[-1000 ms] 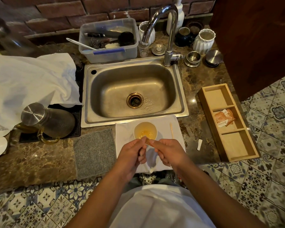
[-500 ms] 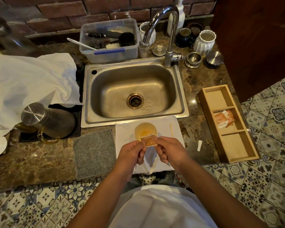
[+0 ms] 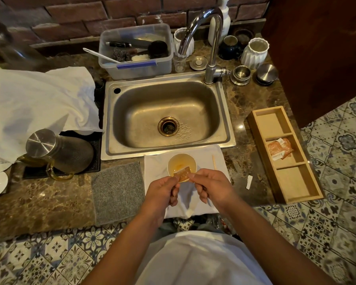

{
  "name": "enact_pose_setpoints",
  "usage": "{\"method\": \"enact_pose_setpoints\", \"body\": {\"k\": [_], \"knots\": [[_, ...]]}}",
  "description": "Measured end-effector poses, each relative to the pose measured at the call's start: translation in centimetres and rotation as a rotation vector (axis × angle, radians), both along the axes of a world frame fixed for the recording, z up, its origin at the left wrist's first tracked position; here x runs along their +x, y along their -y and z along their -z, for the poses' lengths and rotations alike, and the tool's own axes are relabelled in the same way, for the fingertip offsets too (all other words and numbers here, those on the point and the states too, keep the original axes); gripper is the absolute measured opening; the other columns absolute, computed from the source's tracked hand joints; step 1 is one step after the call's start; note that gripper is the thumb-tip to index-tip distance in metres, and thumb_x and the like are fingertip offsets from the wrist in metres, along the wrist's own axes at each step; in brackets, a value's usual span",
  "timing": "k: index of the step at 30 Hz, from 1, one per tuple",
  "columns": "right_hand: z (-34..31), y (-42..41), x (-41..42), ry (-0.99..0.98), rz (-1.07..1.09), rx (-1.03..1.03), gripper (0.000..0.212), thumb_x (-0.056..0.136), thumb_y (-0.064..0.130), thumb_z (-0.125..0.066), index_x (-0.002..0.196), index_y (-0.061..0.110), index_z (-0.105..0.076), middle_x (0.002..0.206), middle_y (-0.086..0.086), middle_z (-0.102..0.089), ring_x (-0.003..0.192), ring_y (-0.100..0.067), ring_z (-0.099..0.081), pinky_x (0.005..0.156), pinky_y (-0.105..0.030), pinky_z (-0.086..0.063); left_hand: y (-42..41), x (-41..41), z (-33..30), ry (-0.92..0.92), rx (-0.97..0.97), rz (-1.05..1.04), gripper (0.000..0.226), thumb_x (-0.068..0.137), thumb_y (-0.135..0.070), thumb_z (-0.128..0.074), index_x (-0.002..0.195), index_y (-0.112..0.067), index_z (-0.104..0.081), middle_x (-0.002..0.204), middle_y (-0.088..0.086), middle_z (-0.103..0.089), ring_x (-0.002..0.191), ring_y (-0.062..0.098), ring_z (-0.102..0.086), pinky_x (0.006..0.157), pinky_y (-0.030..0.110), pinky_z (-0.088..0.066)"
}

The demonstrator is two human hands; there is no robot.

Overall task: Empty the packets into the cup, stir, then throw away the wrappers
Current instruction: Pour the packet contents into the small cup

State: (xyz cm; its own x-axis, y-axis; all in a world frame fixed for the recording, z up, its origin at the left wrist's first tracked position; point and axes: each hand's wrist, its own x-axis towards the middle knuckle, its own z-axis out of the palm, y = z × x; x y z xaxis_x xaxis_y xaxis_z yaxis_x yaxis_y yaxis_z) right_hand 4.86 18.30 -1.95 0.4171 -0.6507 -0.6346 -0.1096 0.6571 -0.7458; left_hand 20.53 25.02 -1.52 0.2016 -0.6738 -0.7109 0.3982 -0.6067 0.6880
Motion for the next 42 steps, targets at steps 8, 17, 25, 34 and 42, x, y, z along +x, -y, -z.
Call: {"method": "enact_pose_setpoints", "body": {"k": [8,17,25,34,42], "knots": [[-0.6,-0.4,1.6,-0.304,-0.02,-0.273,0.022,0.09,0.014,-0.073,0.07,0.009,-0.066,0.047,0.002,-0.06,0.039,-0.01,-0.052,0.041,-0.021,-0.043,-0.5,-1.1,0.0,0.045,-0.037,0.045,0.043,0.101,-0.018,-0.059,0.058,-0.017,-0.064,0.049,0.001,-0.05,0.042,0.011,-0.039,0.043,0.023,-0.034],[-0.3,-0.4,1.2,-0.218,0.009,-0.065,0.01,0.094,0.006,-0.06,0.085,0.004,-0.064,0.046,-0.002,-0.057,0.035,-0.015,-0.048,0.038,-0.025,-0.043,-0.3,-0.7,0.3,0.067,-0.051,0.023,0.045,0.101,-0.02,-0.06,0.056,-0.018,-0.063,0.05,0.003,-0.047,0.042,0.013,-0.036,0.046,0.026,-0.032],[0.3,-0.3,1.0,-0.143,0.009,-0.091,0.014,0.094,-0.003,-0.056,0.097,0.01,-0.058,0.05,-0.001,-0.062,0.038,-0.014,-0.053,0.039,-0.023,-0.043,-0.3,-0.6,0.1,0.089,-0.058,0.055,0.044,0.101,-0.019,-0.06,0.057,-0.017,-0.061,0.049,0.001,-0.048,0.042,0.013,-0.037,0.047,0.027,-0.032],[0.7,-0.2,0.3,-0.109,0.03,-0.092,0.024,0.094,-0.003,-0.058,0.111,0.013,-0.064,0.056,-0.003,-0.07,0.042,-0.013,-0.059,0.04,-0.023,-0.045,-0.2,-0.7,-0.7,0.297,-0.189,0.131,0.035,0.1,-0.015,-0.061,0.066,-0.011,-0.064,0.055,0.002,-0.055,0.046,0.01,-0.045,0.047,0.022,-0.04],[0.7,-0.4,-1.4,-0.079,0.098,-0.11,0.004,0.094,0.005,-0.066,0.094,0.008,-0.068,0.066,-0.011,-0.074,0.043,-0.015,-0.057,0.042,-0.025,-0.045,0.3,-1.4,-0.6,0.392,-0.255,0.194,0.031,0.099,-0.016,-0.064,0.073,0.0,-0.067,0.053,-0.007,-0.056,0.048,0.007,-0.047,0.052,0.02,-0.041]]}}
